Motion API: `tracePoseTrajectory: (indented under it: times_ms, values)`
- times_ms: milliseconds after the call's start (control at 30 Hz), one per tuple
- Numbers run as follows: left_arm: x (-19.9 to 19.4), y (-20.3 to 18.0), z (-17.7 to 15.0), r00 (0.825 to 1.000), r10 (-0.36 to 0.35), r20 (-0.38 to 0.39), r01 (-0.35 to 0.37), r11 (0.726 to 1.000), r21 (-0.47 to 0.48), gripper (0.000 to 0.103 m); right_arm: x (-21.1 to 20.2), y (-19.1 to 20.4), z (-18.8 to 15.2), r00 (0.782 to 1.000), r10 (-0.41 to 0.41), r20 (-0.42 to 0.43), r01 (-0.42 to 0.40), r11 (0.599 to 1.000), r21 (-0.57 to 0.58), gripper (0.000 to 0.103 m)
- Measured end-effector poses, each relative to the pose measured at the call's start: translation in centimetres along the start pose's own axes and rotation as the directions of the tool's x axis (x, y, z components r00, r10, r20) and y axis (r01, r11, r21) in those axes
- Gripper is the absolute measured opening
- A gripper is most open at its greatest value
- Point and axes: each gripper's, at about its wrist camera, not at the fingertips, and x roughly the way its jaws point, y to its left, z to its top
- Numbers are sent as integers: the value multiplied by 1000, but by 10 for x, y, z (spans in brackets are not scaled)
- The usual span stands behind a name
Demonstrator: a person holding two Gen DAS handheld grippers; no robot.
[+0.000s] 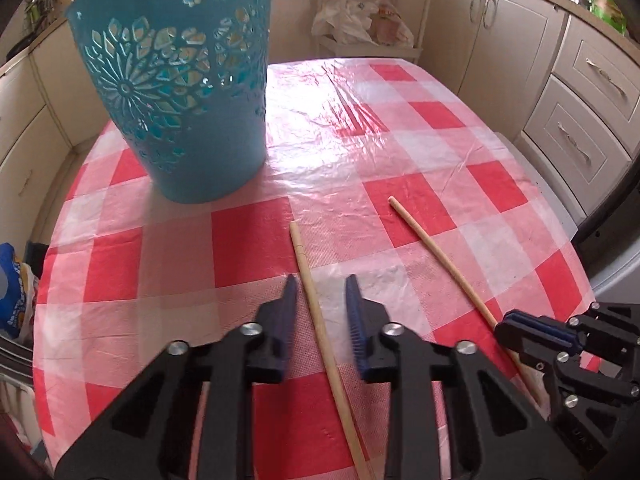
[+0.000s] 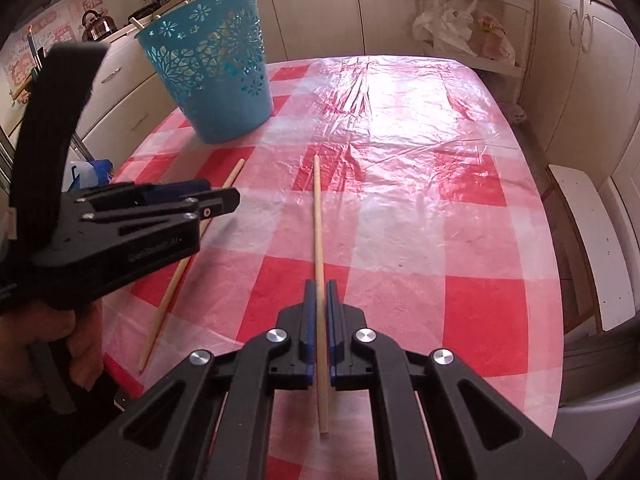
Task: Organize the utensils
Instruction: 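Close the left tool on a stick while the right tool grasps the other stick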
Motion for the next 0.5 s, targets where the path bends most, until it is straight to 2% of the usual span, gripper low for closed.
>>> tracePoseTrajectory:
  times_ms: [67,100,133,200,300,367,400,433,467,500]
  values:
    - [0,3,-1,1000,-16,6,15,1000,19,10,3,4,13,1000,0,11,0,1000,-15,8]
    - [0,6,-1,999,-33,1,33,999,27,7,7,8,19,1000,-4,11,4,1000,-30,14]
    - [0,9,0,999,-46,-5,46,998,34,6,11,13,24,1000,-14,9,14,999,-42,27]
    - [-1,17,0,997,-68,-22,69,996,53,5,21,21,36,1000,-29,3,29,997,-76,43]
    - [-2,28,3,995,-87,-54,91,994,66,6,34,25,48,999,-43,-12,41,994,-101,43]
    - [0,33,7,993,-91,-72,96,993,64,6,43,26,51,997,-69,-35,65,992,-110,39]
    - [1,34,8,993,-91,-72,96,993,65,7,48,27,50,995,-80,-55,73,990,-120,25]
    - [2,33,10,994,-86,-73,91,994,68,10,48,29,50,994,-96,-43,89,987,-135,20]
    - [3,31,11,994,-82,-72,88,993,75,11,47,29,48,994,-101,-40,94,985,-148,19]
    - [3,29,11,995,-71,-69,77,993,89,12,46,31,47,994,-103,-43,95,983,-154,10]
